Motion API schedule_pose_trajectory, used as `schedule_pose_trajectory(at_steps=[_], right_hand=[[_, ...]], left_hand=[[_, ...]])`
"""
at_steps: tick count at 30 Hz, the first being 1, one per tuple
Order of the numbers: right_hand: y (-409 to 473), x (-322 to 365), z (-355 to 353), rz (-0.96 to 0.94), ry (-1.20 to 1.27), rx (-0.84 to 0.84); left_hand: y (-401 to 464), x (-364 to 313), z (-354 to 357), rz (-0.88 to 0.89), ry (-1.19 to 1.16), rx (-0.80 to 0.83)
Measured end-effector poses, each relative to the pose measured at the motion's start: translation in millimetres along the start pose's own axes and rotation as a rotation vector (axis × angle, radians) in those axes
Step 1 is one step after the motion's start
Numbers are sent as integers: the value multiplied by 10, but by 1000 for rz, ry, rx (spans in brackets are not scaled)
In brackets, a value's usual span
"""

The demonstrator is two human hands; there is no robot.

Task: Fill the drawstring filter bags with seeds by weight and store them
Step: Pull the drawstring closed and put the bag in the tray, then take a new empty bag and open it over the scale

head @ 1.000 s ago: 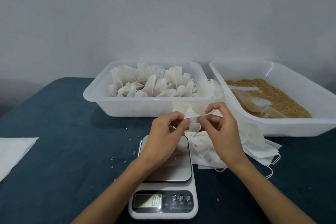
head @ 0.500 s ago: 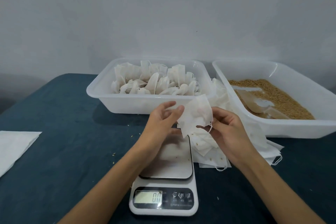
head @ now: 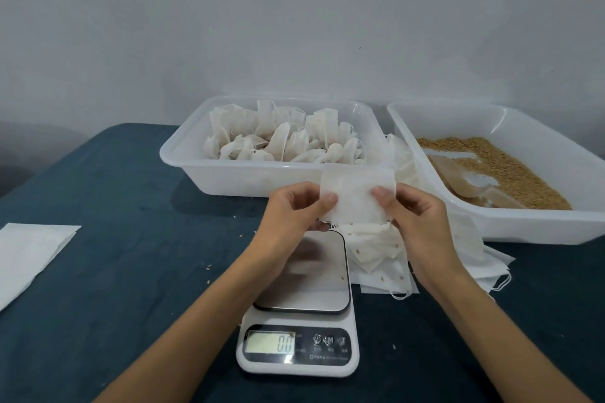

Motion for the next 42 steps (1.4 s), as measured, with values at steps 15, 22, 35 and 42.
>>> schedule_pose_trajectory(at_steps=[15,22,35,42], right_hand=[[-45,78,28,-123,-109,-41],[-55,28,100,-15,3,59],[-89,45,169,-133,-130,128],[-155,63,251,-172,-207,190]], left_hand=[[26,-20,-82,161,191,-121],[-8,-45,-45,168,163,-105],[11,11,-123,111,101,-192],[25,66,-84,85,152,-151]])
Point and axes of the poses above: each hand's wrist, its own y-axis towards the middle knuckle, its own z-axis out of the palm, x = y × z, the point moved 6 cm from there along y, towards the middle knuckle, and after that the axes turned 6 degrees about x, right-handed, at the moved point
